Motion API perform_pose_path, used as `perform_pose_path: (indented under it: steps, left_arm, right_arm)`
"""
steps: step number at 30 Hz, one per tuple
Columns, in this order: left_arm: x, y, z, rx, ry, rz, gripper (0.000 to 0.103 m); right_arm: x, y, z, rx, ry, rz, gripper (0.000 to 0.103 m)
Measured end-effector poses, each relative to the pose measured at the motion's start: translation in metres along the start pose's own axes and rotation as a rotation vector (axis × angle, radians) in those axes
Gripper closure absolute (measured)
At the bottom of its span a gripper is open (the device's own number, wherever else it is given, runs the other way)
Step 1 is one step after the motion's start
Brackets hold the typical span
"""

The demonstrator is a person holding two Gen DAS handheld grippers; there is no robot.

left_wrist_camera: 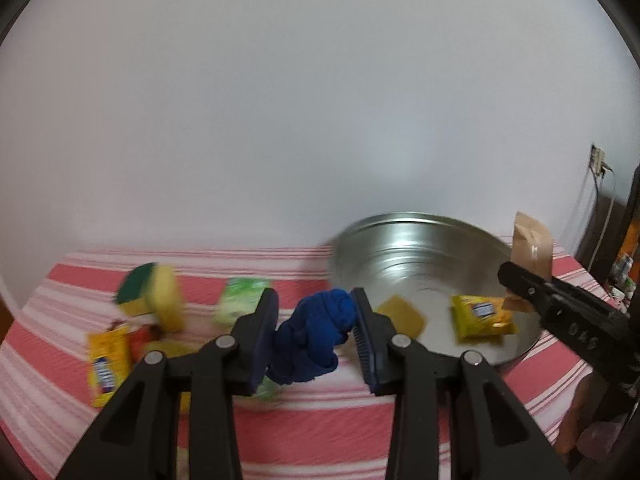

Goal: Organize objects
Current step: 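Carry the blue cloth and brown snack over the tin and release both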

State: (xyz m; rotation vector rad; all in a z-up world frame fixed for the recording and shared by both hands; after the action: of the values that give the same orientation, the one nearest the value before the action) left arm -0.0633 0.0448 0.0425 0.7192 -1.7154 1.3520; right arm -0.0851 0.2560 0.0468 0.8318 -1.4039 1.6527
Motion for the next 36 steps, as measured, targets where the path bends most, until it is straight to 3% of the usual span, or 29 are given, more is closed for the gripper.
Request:
perform_pose_path:
  steps: [5, 12, 24, 36]
  left_arm:
    - [0.012, 0.025, -0.037, -0.024, 0.031, -0.004, 0.067]
    - [0.014, 0.072, -0.059, -0.035, 0.013, 0.063, 0.067]
    - [0.003, 0.098, -0.073, -0.013, 0.034, 0.119, 0.067]
    - [0.003, 0.1, -0.073, 0.04, 0.052, 0.12, 0.065]
  right_arm:
    - [0.007, 0.016, -0.026, -0.088, -0.035, -0.004, 0.064]
    - [0.009, 0.047, -0.041, -0.16, -0.069, 0.032, 0.064]
    - [0.0, 0.066, -0.029, -0.161, -0.148, 0.066, 0.064]
    - [-0.001, 0.061, -0.029, -0.123, -0.144, 0.055, 0.062]
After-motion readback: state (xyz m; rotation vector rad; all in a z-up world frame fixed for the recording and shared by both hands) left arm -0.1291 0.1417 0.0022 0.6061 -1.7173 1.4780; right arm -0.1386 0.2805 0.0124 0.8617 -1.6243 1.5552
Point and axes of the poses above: each gripper's, at about its wrist camera, not at the fingertips, and y roughly the way its jaws point, z to its left, x to its top, the point moved 1 cm from there along y, roughly the way its jaws point, and after that the axes turned 5 degrees about -x, right-handed, at the moved point
